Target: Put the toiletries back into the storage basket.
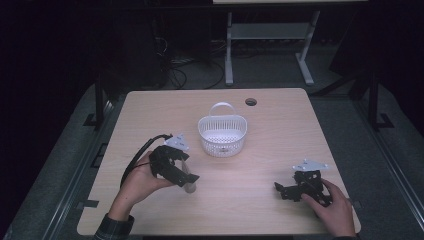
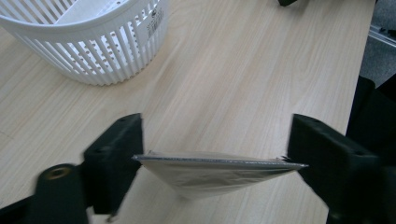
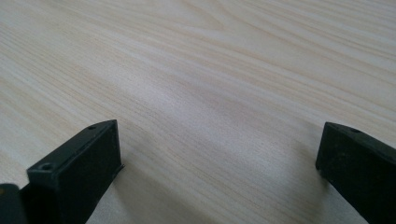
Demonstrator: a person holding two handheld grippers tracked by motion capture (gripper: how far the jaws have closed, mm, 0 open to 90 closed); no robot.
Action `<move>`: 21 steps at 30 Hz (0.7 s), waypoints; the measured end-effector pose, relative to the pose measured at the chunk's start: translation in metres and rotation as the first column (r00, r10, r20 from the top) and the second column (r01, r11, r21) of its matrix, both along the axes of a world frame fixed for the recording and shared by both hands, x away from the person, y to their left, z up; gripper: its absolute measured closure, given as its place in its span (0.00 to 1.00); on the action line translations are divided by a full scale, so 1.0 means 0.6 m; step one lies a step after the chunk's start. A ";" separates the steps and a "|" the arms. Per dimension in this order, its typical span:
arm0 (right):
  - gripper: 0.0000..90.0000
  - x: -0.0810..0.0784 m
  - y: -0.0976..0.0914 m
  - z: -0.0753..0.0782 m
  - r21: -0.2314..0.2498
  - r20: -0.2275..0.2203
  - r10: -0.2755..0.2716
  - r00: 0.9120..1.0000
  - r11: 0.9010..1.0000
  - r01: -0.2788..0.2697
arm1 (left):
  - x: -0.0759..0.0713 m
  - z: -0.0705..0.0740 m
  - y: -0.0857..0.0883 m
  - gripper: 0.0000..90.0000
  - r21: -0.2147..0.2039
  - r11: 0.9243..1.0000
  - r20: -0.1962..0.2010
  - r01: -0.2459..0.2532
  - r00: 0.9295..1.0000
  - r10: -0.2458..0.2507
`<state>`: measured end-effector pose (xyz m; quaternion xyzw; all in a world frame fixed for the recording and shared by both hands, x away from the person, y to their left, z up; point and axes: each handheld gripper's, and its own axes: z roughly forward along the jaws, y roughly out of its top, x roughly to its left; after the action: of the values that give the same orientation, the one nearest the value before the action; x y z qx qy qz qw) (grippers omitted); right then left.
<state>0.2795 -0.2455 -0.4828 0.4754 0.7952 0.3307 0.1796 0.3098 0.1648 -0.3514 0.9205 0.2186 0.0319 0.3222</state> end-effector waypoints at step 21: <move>0.00 0.000 0.000 0.000 0.000 0.000 -0.001 1.000 1.000 0.001 | 0.001 0.006 0.000 0.33 0.014 1.000 0.017 -0.017 1.000 0.017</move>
<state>0.2795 -0.2454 -0.4828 0.4757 0.7951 0.3307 0.1794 0.3103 0.1647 -0.3475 0.9206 0.2236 0.0439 0.3172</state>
